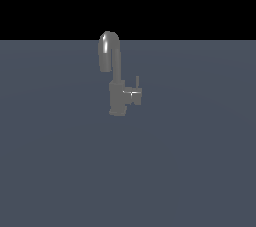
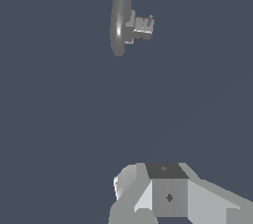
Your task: Turn on the faucet by rotating a designated handle.
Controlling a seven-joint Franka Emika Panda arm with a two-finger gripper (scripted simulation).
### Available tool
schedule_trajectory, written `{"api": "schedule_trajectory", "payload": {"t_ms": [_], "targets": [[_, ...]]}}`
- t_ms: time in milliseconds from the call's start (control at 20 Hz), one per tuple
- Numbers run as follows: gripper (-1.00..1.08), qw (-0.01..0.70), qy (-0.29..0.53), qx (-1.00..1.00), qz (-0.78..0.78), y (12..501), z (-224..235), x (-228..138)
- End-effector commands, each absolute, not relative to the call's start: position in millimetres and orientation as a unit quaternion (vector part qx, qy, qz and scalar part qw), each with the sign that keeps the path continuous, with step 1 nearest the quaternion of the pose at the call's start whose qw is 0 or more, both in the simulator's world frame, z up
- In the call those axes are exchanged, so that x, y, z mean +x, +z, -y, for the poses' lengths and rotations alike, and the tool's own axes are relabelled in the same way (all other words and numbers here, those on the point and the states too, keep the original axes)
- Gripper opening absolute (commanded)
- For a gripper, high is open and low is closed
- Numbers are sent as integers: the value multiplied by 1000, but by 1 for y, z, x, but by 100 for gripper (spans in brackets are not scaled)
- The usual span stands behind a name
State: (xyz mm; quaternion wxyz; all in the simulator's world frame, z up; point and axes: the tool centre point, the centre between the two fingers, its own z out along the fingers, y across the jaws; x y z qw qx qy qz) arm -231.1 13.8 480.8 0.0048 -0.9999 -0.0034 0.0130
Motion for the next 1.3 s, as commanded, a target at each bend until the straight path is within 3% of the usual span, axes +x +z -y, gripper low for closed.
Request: {"api": "schedule_trajectory", "payload": {"t_ms": [0,1250], "targets": [[-100,14,21,-1000,-6,479,-14,-224],[-100,190,177,-947,-189,433,-6,-86]]}}
